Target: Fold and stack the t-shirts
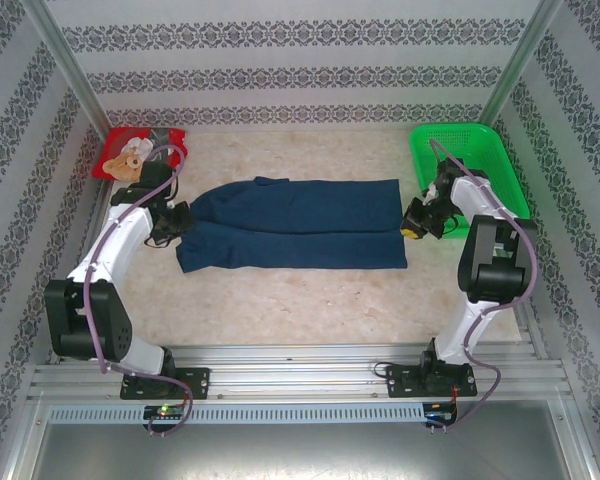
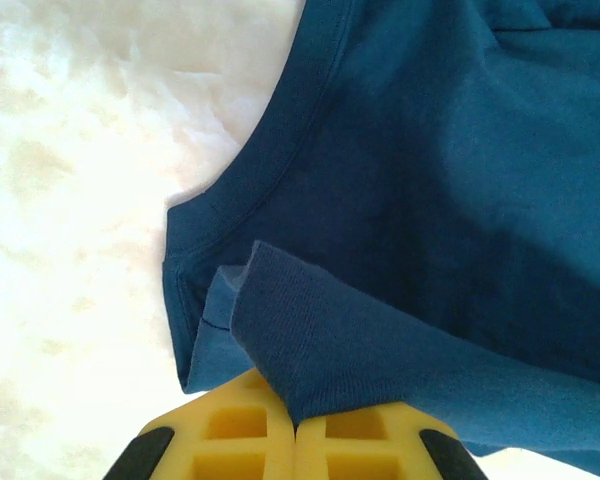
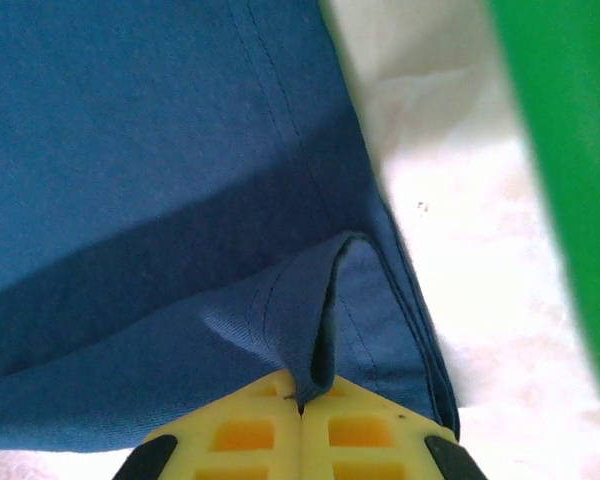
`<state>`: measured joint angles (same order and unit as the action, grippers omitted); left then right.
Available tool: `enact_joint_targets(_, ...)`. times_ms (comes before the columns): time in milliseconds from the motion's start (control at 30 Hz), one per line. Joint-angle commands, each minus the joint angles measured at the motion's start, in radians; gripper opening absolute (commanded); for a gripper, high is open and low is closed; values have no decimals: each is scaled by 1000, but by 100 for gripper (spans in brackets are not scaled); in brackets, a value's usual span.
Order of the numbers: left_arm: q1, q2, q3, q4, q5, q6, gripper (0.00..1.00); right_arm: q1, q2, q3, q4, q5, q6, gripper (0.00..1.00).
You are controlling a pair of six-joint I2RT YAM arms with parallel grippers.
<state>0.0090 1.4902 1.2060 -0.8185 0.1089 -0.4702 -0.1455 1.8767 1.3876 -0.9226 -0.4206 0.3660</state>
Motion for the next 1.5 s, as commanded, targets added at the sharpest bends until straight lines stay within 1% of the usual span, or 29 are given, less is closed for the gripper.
enact_joint_targets(0, 16, 23, 0, 46, -4, 26, 0, 15, 36, 41, -4, 35, -10, 4)
enact_joint_targets(233, 16, 87, 16, 75, 7, 35, 0, 21, 89, 87, -20, 65, -7, 5)
enact_joint_targets(300, 16, 99, 17, 86, 13, 32, 0, 23, 94, 94, -24, 77, -10, 7)
enact_joint_targets(333, 16, 103, 18, 93, 15, 31, 0, 24, 96, 97, -24, 80, -9, 9)
enact_joint_targets(367, 16, 110, 17, 99, 17, 28, 0, 27, 97, 100, -24, 83, -8, 14)
enact_joint_targets(433, 16, 120, 16, 109, 15, 20, 5, 29, 97, 109, -24, 85, -7, 21)
enact_joint_targets(467, 16, 122, 15, 117, 16, 14, 12, 29, 96, 114, -22, 81, -6, 27)
enact_joint_targets(500, 16, 120, 15, 132, 23, 8, 24, 28, 87, 120, -15, 75, -4, 33)
enact_joint_targets(600, 17, 95, 32, 159, 50, -27, 49, 30, 30, 140, -2, 72, -7, 40)
enact_joint_targets(700, 24, 56, 58, 139, 74, -62, 61, 33, -66, 145, -18, 77, -26, 49)
enact_joint_targets(733, 29, 38, 56, 131, 82, -73, 63, 33, -95, 142, -31, 77, -33, 50)
enact_joint_targets(767, 37, 14, 45, 121, 99, -89, 72, 34, -132, 133, -51, 77, -41, 51)
enact_joint_targets(800, 48, -12, 25, 114, 119, -105, 76, 34, -170, 116, -68, 76, -46, 52)
enact_joint_targets(833, 56, -39, 0, 110, 134, -118, 79, 33, -205, 94, -80, 69, -49, 52)
enact_joint_targets(967, 94, -158, -166, 96, 176, -168, 80, 37, -365, -92, -71, 3, -18, 54)
enact_joint_targets(1100, 123, -228, -341, 176, 237, -239, 78, 41, -454, -309, 17, -43, 31, 54)
enact_joint_targets(1200, 127, -212, -412, 265, 254, -278, 76, 40, -436, -388, 104, -83, 51, 54)
enact_joint_targets(1300, 135, -156, -435, 341, 278, -305, 73, 40, -380, -403, 176, -88, 60, 53)
enact_joint_targets(1467, 141, -79, -450, 443, 238, -323, 69, 41, -292, -403, 246, -89, 71, 51)
